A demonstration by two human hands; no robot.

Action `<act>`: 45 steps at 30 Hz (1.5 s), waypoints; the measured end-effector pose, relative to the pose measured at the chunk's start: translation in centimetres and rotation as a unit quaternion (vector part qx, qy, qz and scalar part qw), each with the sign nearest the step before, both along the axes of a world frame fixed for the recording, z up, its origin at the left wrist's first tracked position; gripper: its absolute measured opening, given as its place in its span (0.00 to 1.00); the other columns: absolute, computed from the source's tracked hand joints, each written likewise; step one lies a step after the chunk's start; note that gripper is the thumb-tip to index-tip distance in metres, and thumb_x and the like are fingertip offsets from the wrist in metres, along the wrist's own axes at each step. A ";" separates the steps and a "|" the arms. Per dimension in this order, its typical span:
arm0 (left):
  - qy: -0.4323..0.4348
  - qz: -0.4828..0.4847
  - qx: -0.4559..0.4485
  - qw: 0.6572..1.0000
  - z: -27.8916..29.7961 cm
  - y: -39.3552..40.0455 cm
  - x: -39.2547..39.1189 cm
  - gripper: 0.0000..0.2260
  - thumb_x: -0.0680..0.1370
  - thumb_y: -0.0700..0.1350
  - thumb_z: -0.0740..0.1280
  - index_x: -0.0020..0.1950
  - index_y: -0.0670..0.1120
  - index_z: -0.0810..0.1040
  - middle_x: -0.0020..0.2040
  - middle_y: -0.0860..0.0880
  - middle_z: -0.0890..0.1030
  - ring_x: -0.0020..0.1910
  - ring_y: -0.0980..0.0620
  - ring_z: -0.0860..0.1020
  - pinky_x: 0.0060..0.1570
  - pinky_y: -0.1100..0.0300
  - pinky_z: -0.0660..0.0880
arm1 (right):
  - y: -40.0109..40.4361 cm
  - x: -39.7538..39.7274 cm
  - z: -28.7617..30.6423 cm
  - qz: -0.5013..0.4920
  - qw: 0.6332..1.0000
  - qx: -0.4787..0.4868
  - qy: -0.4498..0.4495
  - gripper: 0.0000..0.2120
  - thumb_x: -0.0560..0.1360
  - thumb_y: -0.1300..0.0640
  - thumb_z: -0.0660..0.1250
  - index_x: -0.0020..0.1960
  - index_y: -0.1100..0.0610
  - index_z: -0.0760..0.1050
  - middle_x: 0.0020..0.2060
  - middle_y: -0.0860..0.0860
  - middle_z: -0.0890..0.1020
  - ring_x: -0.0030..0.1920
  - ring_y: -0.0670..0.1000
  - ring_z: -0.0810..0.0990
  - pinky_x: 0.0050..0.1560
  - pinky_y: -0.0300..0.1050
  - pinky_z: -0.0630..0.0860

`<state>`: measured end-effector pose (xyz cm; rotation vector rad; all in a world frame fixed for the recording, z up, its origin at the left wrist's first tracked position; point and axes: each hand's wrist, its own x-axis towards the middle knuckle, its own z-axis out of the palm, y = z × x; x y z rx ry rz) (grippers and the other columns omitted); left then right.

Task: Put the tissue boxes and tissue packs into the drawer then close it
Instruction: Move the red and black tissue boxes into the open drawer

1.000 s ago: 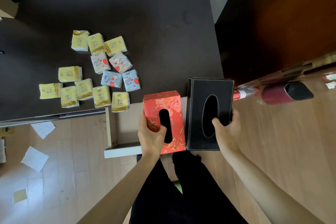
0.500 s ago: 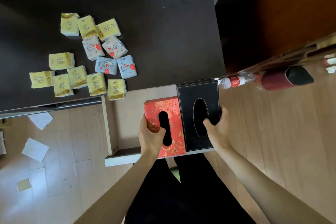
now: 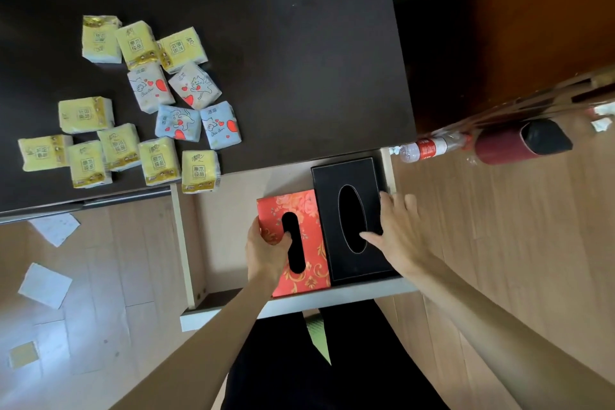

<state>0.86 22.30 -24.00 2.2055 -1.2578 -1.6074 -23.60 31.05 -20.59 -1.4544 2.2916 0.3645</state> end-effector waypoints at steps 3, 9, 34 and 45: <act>-0.012 -0.082 -0.054 0.995 0.3 -1.6 0.4 0.39 0.73 0.48 0.76 0.79 0.52 0.60 0.72 0.50 0.70 0.65 0.51 0.74 0.63 0.52 0.74 | 0.4 -0.1 0.1 0.039 0.992 -0.120 -0.023 0.40 0.68 0.41 0.78 0.72 0.60 0.71 0.61 0.56 0.76 0.57 0.57 0.72 0.52 0.52 0.80; 0.000 -0.223 -0.047 0.974 -0.1 -6.2 0.6 0.33 0.71 0.49 0.78 0.73 0.55 0.69 0.68 0.51 0.73 0.62 0.50 0.76 0.62 0.50 0.77 | -6.5 -0.2 -1.4 0.121 0.986 -0.086 -0.072 0.44 0.71 0.53 0.79 0.80 0.63 0.62 0.77 0.59 0.69 0.76 0.61 0.67 0.75 0.55 0.66; -0.026 -0.231 -0.073 0.970 -0.3 -3.3 -1.0 0.21 0.75 0.52 0.73 0.67 0.56 0.72 0.60 0.58 0.75 0.53 0.57 0.75 0.48 0.68 0.71 | -5.7 -0.7 -2.8 0.140 0.985 -0.037 -0.089 0.47 0.66 0.68 0.76 0.81 0.63 0.60 0.77 0.58 0.69 0.77 0.60 0.64 0.79 0.54 0.61; 0.037 -0.198 0.017 0.979 1.4 -3.4 0.6 0.36 0.75 0.51 0.74 0.78 0.57 0.60 0.68 0.57 0.71 0.64 0.55 0.73 0.63 0.51 0.74 | -6.9 1.0 0.1 0.057 0.990 -0.054 -0.115 0.30 0.73 0.63 0.72 0.74 0.62 0.71 0.69 0.58 0.75 0.71 0.60 0.72 0.62 0.55 0.79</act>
